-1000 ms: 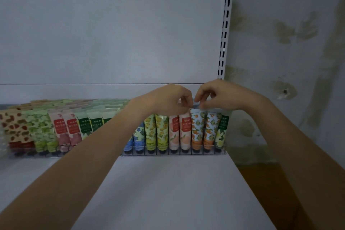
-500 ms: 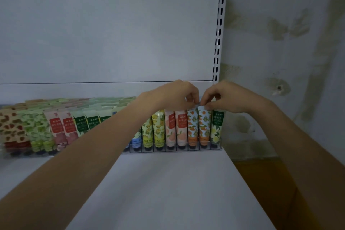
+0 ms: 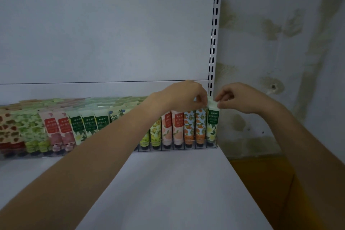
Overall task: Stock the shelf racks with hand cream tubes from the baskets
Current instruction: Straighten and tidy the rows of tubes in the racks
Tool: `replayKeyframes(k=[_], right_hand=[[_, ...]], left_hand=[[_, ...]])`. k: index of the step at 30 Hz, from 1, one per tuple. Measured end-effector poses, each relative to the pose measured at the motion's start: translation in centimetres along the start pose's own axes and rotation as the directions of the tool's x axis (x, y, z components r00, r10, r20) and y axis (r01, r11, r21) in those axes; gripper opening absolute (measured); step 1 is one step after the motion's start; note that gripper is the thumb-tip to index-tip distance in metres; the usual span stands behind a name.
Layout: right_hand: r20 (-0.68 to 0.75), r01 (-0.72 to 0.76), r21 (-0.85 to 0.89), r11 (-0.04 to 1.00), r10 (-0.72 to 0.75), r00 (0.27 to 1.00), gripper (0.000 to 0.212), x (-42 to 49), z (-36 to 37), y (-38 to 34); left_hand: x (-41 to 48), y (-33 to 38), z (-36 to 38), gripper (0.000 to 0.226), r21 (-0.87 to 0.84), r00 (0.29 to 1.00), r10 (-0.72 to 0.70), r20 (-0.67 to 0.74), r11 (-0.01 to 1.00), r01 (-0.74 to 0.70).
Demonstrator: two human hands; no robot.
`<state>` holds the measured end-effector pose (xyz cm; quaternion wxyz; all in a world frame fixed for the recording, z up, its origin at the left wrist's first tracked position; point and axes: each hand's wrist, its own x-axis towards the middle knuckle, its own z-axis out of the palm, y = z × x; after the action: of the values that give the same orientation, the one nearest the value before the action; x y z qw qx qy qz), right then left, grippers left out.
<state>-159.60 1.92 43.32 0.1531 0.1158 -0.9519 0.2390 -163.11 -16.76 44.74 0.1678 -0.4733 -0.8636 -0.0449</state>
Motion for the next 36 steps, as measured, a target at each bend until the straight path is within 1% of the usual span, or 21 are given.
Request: replayKeyframes(k=[6,10,16,18,20,23,25,28,33,36], right_hand=[[-0.020,0.077,-0.030,0.997,-0.078,0.997,0.015,-0.4,-0.4,0.1],[-0.023,0.101,-0.005,0.995,-0.101,0.995,0.021,-0.3,-0.6,0.1],[0.048,0.102,-0.035,0.994,-0.101,0.994,0.019,0.4,-0.2,-0.4],[0.013,0.098,-0.015,0.995,-0.098,0.995,0.016,0.6,-0.6,-0.5],[-0.052,0.097,0.010,0.995,-0.096,0.994,0.015,0.9,-1.0,-0.5],[-0.076,0.103,0.014,0.995,-0.101,0.992,0.010,1.7,-1.1,-1.1],[-0.042,0.122,0.015,0.992,-0.121,0.992,0.010,2.4,-0.9,-1.8],[0.067,0.137,-0.008,0.991,-0.136,0.988,0.009,3.6,-0.1,-3.0],[0.193,0.078,-0.115,0.990,-0.055,0.980,0.014,4.8,0.6,-3.8],[0.222,0.068,-0.143,0.987,-0.035,0.974,0.017,4.9,0.8,-3.8]], left_hand=[[0.2,-0.4,0.2,0.019,-0.031,0.999,-0.040,0.017,0.999,0.040],[0.2,-0.9,0.3,0.019,-0.055,0.998,-0.058,0.026,0.997,0.059],[0.0,-1.0,0.1,0.018,-0.080,0.998,-0.063,0.018,0.995,0.064],[-0.2,-1.4,-0.2,0.018,-0.088,0.996,-0.082,-0.017,0.993,0.081],[-0.4,-2.1,-0.7,0.018,-0.093,0.993,-0.110,-0.046,0.990,0.105],[-0.7,-3.2,-1.4,0.018,-0.058,0.985,-0.170,-0.008,0.984,0.170],[-0.8,-3.7,-1.7,0.016,-0.054,0.981,-0.190,0.039,0.980,0.192],[-0.9,-4.0,-1.7,0.015,-0.052,0.975,-0.207,0.087,0.976,0.212],[-0.4,-3.8,-1.1,0.017,-0.060,0.968,-0.225,0.111,0.971,0.232],[0.0,-3.7,-0.9,0.016,-0.068,0.966,-0.225,0.124,0.970,0.235]])
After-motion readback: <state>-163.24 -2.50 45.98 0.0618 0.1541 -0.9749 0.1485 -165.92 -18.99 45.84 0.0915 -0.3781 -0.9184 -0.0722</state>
